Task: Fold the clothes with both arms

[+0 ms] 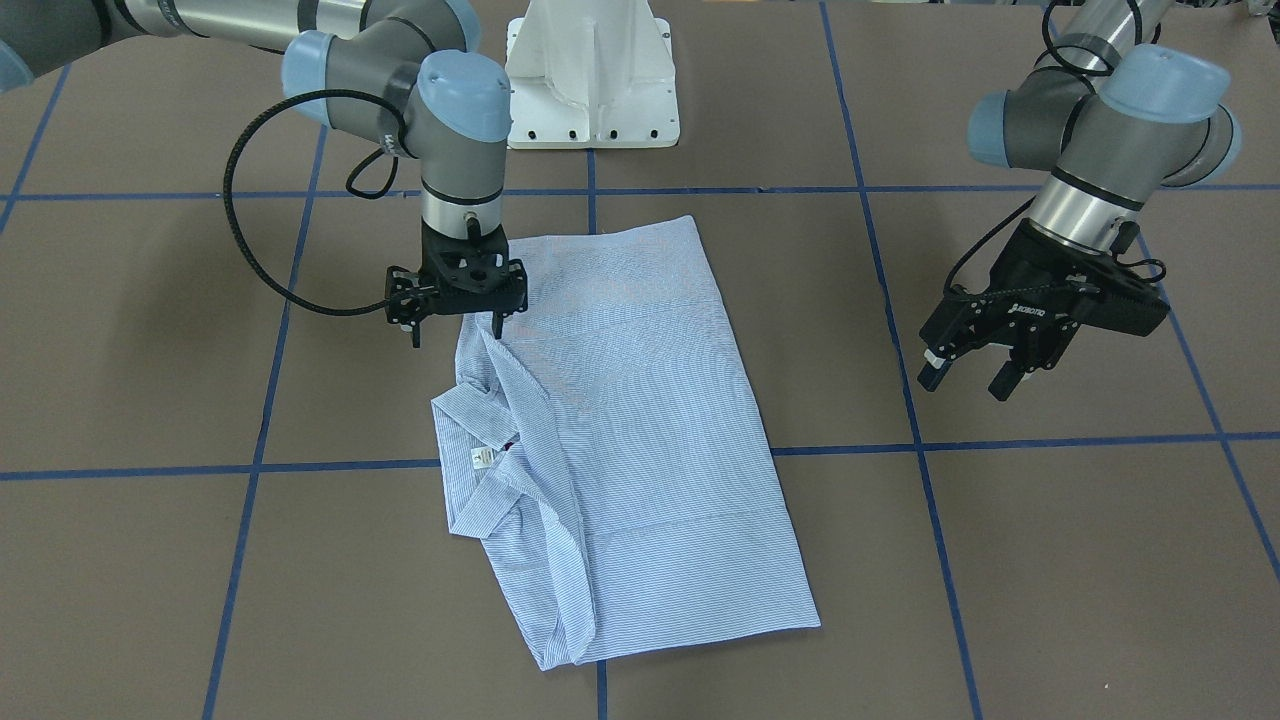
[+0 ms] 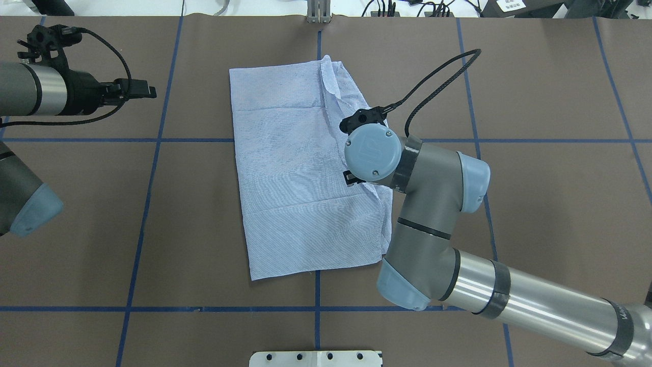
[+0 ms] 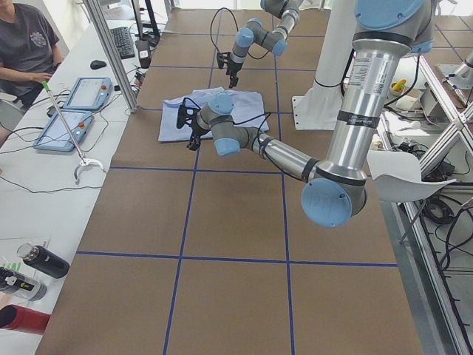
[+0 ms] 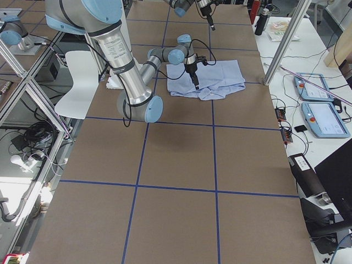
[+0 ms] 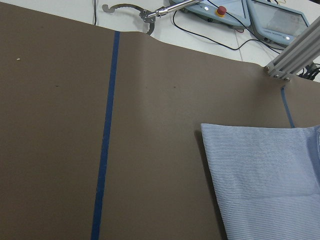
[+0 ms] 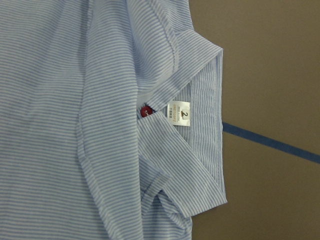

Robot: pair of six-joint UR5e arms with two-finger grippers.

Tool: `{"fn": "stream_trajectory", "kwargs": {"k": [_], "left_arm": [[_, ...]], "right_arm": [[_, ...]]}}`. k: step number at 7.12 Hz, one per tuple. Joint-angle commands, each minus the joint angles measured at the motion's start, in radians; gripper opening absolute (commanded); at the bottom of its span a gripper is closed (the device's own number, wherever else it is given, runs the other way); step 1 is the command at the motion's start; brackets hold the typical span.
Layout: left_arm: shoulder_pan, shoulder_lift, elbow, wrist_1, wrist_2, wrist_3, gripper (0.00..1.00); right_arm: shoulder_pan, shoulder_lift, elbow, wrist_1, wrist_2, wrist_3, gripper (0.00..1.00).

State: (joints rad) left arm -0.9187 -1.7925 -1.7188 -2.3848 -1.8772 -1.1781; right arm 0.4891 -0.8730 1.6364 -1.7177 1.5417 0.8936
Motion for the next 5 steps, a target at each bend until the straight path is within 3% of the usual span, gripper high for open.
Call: {"fn": "stream_trajectory", "kwargs": {"k": [1,3,5], "left_arm": [[0.001,0.024,-0.008,-0.005,-0.003,0.003,1.00],[0.000,0.025,-0.022,-0.007,-0.006,-0.006,1.00],[0.001,0.050,-0.045,-0.005,-0.008,-0.008,1.00]], "right_arm": [[-0.003,0.040,-0.084,0.006,-0.014,-0.073,1.00],[-0.007,0.069,-0.166,0.091,-0.017,-0.094,1.00],[-0.015,0.065,-0.168,0.093,-0.017,-0.094,1.00]]}}
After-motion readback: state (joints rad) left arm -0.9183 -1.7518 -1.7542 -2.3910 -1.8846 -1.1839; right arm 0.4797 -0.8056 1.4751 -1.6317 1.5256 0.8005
